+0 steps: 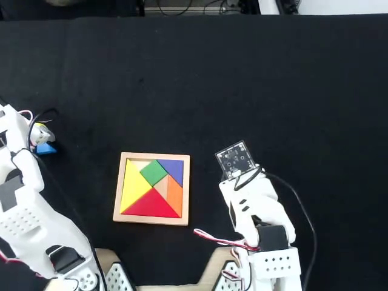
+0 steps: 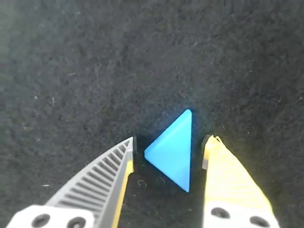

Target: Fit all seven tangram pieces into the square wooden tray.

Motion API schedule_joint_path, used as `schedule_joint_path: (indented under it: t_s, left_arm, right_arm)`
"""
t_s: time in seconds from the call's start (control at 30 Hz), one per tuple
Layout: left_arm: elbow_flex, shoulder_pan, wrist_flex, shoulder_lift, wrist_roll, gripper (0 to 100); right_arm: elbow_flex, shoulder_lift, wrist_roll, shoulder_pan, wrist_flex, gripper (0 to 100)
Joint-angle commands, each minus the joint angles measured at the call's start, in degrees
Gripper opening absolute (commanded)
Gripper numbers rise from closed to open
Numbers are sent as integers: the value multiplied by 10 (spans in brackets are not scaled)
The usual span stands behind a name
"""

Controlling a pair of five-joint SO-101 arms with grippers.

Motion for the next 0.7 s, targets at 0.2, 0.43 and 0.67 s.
schedule_joint_path:
  t_s: [0.2, 0.43, 0.67]
  left_arm:
    - [-36, -5, -13, -10, -4, 246]
    - [-37, 7, -23, 21, -1, 243]
    - [-44, 12, 23, 24, 0, 242]
  right_arm:
    - [-2, -11, 3, 3, 1, 74]
    - [-2, -11, 3, 3, 1, 74]
    - [-2, -11, 3, 3, 0, 74]
